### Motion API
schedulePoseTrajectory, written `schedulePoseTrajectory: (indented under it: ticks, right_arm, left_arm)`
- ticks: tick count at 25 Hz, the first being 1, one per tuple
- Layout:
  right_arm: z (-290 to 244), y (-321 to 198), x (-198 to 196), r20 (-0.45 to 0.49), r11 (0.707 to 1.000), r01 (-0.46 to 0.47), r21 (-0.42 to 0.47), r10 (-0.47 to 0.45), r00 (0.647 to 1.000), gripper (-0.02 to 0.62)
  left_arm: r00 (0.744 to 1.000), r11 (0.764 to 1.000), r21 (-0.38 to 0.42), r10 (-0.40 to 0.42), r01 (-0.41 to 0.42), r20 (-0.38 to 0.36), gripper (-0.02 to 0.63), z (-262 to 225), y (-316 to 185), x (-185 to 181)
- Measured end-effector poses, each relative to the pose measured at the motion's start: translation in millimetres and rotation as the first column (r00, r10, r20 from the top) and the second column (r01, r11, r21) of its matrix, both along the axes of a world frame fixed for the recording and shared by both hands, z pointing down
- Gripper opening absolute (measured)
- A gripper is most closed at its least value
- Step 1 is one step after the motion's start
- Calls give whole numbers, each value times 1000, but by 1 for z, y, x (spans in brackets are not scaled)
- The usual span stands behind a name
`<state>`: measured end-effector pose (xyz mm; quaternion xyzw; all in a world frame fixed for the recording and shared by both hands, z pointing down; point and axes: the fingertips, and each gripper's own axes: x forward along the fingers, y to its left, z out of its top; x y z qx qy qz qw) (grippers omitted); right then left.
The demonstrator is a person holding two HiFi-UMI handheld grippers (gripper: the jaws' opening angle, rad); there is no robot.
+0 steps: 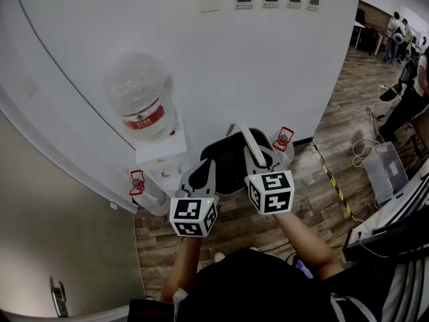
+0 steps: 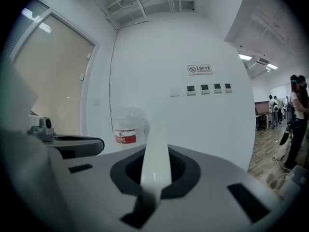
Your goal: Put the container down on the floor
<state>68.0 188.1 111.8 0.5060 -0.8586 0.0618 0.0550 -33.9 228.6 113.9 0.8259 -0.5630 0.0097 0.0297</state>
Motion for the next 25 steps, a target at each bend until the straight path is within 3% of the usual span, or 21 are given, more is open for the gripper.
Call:
schedulePoseTrajectory:
  ticks: [17, 25]
  right_arm:
    - [12, -14, 11, -1, 999, 30, -27, -30, 1000, 31]
    - [18, -23, 24, -2, 997, 70, -29, -70, 998, 31]
  left_arm:
    - [1000, 1000, -24, -16, 16, -12, 17, 10, -12, 15]
    - [998, 998, -18, -58, 59, 36, 17, 14, -19, 32]
